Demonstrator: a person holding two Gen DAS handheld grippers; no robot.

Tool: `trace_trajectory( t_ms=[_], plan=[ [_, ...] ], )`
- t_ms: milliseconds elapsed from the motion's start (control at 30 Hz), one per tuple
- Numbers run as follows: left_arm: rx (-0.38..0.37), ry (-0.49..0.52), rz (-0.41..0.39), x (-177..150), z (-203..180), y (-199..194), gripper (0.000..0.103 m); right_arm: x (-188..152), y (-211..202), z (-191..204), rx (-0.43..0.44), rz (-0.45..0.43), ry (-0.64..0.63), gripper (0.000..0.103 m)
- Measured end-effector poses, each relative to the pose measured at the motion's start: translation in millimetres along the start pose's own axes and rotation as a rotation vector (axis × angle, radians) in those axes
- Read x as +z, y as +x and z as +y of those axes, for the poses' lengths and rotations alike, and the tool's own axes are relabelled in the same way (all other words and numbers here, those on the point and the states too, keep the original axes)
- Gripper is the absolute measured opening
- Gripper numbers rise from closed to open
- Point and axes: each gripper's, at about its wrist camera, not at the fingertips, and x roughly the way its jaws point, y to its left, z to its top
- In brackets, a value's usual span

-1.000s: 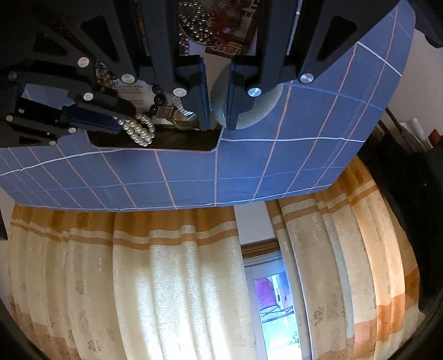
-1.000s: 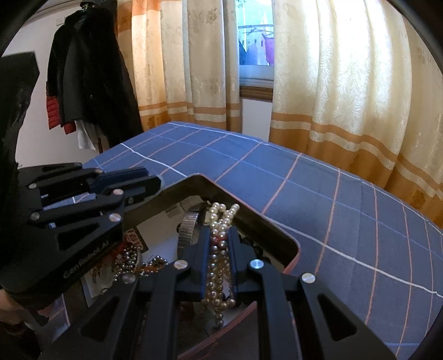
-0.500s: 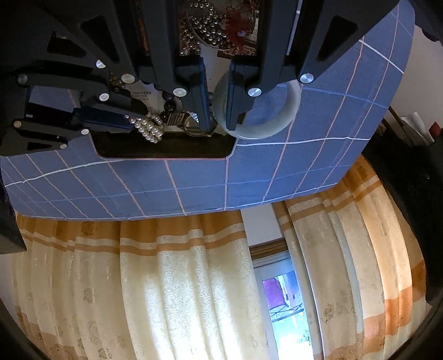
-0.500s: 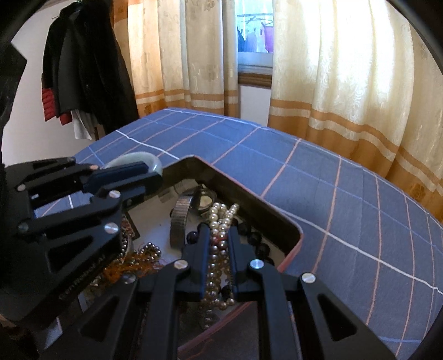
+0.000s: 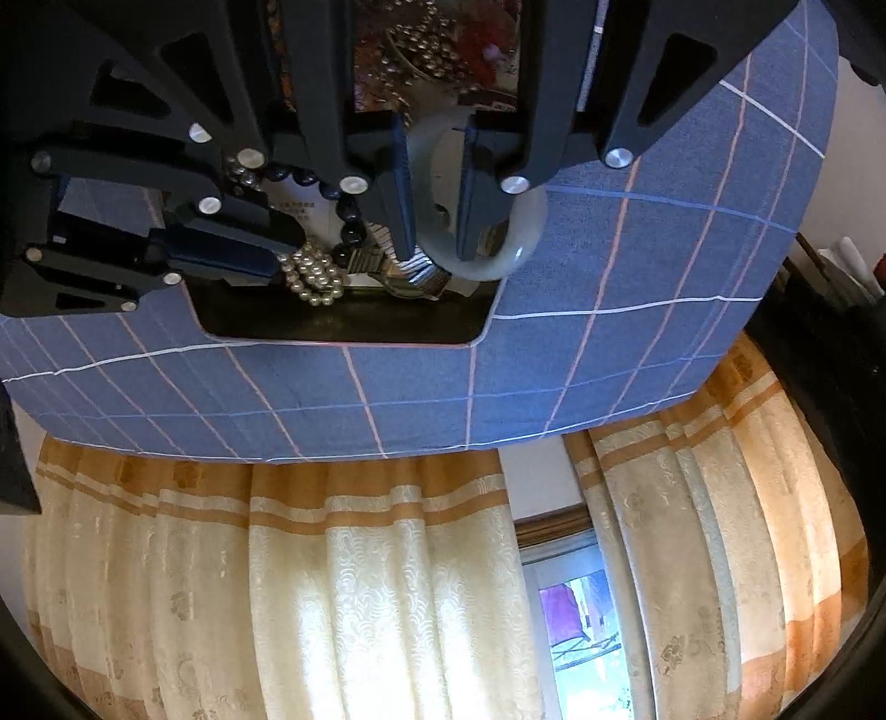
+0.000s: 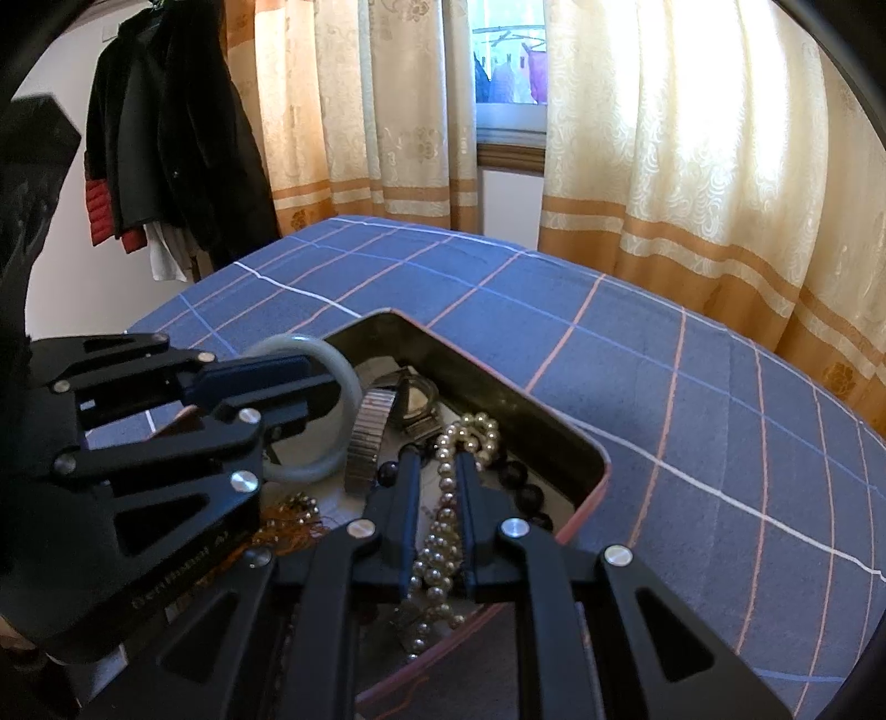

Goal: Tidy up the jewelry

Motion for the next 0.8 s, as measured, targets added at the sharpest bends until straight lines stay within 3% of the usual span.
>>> trace_trajectory(
  t_ms=[33,200,367,567,800],
  plan=[
    [-0.002,0.002,-0.005,-0.1,-0.4,-1.0,0.030,0.0,-0.2,0.0,0.000,-0.001,0.001,0.017],
    [-0.007,-0.011,-0.008,0.2,0.2,-4.6,0.033,-1.4,-4.0,-5.6,-0.006,-0.013,0.017,0.027],
    [0.011,-0.056,-0.078,0.6,7.6,-33.9,0.041,-1.9,-25.4,-11.5,-0.021,-0.059,0.047,0.057],
    [0.022,-0.138,-0.164,-5.5,22.7,-82.1,0.044,-12.1,-67.3,-2.3,-0.071,-0.117,0.038,0.070],
    [0.017,-0.168,-0.232,-17.7,22.9,-123.5,0.050,-23.6,-115.3,5.6,-0.076,-0.190,0.050,0.070]
  ],
)
